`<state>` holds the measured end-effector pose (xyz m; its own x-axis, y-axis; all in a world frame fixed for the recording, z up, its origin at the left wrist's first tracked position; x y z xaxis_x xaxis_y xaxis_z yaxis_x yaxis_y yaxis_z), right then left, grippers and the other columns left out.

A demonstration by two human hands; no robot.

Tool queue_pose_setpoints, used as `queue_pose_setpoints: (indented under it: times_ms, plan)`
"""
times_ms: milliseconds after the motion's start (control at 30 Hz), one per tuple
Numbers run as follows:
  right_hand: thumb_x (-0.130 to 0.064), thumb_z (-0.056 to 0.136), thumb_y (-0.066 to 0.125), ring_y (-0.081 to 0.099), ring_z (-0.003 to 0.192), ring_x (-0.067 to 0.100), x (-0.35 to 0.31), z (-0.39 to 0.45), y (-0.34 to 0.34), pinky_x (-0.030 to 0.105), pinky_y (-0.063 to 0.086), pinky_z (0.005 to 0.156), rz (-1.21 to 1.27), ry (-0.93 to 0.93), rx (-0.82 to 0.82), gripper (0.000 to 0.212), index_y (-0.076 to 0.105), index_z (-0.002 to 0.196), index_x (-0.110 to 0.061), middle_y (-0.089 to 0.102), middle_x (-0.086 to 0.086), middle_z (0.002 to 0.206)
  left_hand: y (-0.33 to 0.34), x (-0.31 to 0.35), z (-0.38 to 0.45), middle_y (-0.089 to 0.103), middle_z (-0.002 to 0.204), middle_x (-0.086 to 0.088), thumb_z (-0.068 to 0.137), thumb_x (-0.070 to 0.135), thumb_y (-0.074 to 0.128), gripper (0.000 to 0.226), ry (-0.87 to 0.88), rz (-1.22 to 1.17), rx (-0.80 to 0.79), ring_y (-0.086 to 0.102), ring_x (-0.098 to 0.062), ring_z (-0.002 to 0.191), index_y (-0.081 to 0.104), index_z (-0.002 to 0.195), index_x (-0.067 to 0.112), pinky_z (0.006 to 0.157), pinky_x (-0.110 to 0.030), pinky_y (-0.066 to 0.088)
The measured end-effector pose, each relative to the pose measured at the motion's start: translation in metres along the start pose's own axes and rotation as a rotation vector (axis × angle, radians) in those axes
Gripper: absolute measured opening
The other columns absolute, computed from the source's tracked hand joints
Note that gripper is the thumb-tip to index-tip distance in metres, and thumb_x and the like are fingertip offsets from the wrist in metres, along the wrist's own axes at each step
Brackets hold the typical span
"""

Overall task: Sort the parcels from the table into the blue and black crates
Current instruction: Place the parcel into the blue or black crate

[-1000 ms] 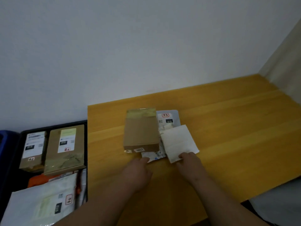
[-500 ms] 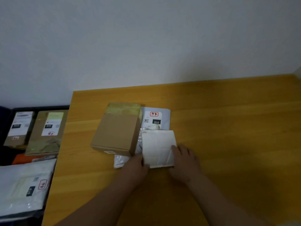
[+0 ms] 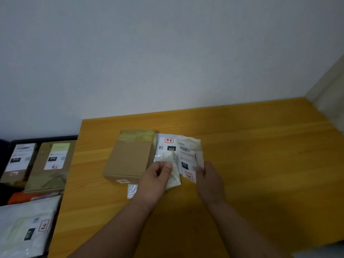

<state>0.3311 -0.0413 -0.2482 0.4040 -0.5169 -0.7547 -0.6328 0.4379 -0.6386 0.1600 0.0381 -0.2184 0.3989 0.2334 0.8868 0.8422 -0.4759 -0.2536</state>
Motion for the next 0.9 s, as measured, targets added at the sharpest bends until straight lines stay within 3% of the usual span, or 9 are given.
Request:
queue_pose_setpoints:
  times_ms: [133, 267, 333, 400, 467, 567, 900]
  plan:
    - [-0.018, 0.101, 0.052, 0.068, 0.088, 0.018, -0.018, -0.018, -0.002, 0.033, 0.059, 0.068, 0.399, 0.171, -0.039, 0.010, 0.061, 0.103, -0.016, 0.068, 0.006, 0.103, -0.030, -0.008, -0.010, 0.067, 0.103, 0.003, 0.097, 0.020, 0.057, 0.021, -0.019, -0.099, 0.024, 0.064, -0.008, 0.091, 0.059, 0.118, 0.016, 0.070, -0.021, 0.049]
    - [-0.014, 0.100, 0.052, 0.072, 0.093, 0.029, -0.036, -0.053, 0.019, 0.052, 0.059, 0.082, 0.670, 0.303, -0.159, 0.015, 0.066, 0.104, -0.015, 0.073, 0.011, 0.105, -0.053, -0.022, -0.028, 0.072, 0.104, 0.005, 0.097, 0.020, 0.058, 0.019, -0.054, -0.117, -0.061, 0.068, -0.011, 0.094, 0.058, 0.116, 0.025, 0.083, -0.032, 0.055]
    - [-0.011, 0.100, 0.051, 0.073, 0.091, 0.030, -0.046, -0.070, 0.032, 0.050, 0.060, 0.079, 0.771, 0.345, -0.209, 0.016, 0.065, 0.109, -0.010, 0.074, 0.013, 0.103, -0.070, -0.033, -0.037, 0.074, 0.101, 0.003, 0.096, 0.023, 0.059, 0.013, -0.076, -0.104, -0.063, 0.070, -0.018, 0.094, 0.061, 0.108, 0.027, 0.088, -0.041, 0.055]
    - [-0.010, 0.101, 0.050, 0.073, 0.088, 0.029, -0.054, -0.087, 0.046, 0.042, 0.061, 0.070, 0.839, 0.369, -0.241, 0.018, 0.064, 0.112, -0.007, 0.075, 0.012, 0.099, -0.089, -0.042, -0.046, 0.074, 0.098, -0.002, 0.096, 0.019, 0.060, 0.011, -0.094, -0.128, -0.037, 0.070, -0.024, 0.091, 0.060, 0.106, 0.023, 0.078, -0.038, 0.056]
    - [-0.011, 0.101, 0.049, 0.072, 0.094, 0.032, -0.059, -0.102, 0.060, 0.047, 0.060, 0.077, 0.871, 0.371, -0.271, 0.021, 0.062, 0.118, -0.006, 0.074, 0.014, 0.104, -0.107, -0.049, -0.056, 0.073, 0.097, -0.003, 0.095, 0.017, 0.061, 0.016, -0.098, -0.138, -0.012, 0.070, -0.024, 0.088, 0.058, 0.110, 0.020, 0.065, -0.033, 0.053]
    - [-0.010, 0.101, 0.050, 0.069, 0.103, 0.035, -0.067, -0.119, 0.077, 0.055, 0.055, 0.090, 0.899, 0.357, -0.294, 0.023, 0.064, 0.119, -0.010, 0.073, 0.014, 0.111, -0.129, -0.057, -0.070, 0.073, 0.096, -0.005, 0.095, 0.014, 0.061, 0.016, -0.089, -0.145, 0.008, 0.069, -0.025, 0.087, 0.057, 0.109, 0.020, 0.062, -0.031, 0.051]
    - [-0.005, 0.094, 0.060, 0.070, 0.100, 0.030, -0.085, -0.150, 0.110, 0.050, 0.058, 0.087, 0.684, 0.262, -0.366, 0.020, 0.062, 0.112, -0.013, 0.069, 0.013, 0.116, -0.177, -0.083, -0.099, 0.071, 0.094, -0.005, 0.097, 0.012, 0.058, 0.012, -0.104, -0.177, 0.113, 0.069, -0.020, 0.079, 0.057, 0.108, 0.017, 0.057, -0.026, 0.048]
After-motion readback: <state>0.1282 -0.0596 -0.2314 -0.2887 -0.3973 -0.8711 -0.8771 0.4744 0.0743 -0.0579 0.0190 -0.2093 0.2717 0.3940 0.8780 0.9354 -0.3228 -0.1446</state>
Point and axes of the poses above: each hand's wrist, its own z-axis towards the middle knuckle, its own y-axis out of the palm, x = y × z, the point moved 8 cm from there along z, towards the middle knuckle
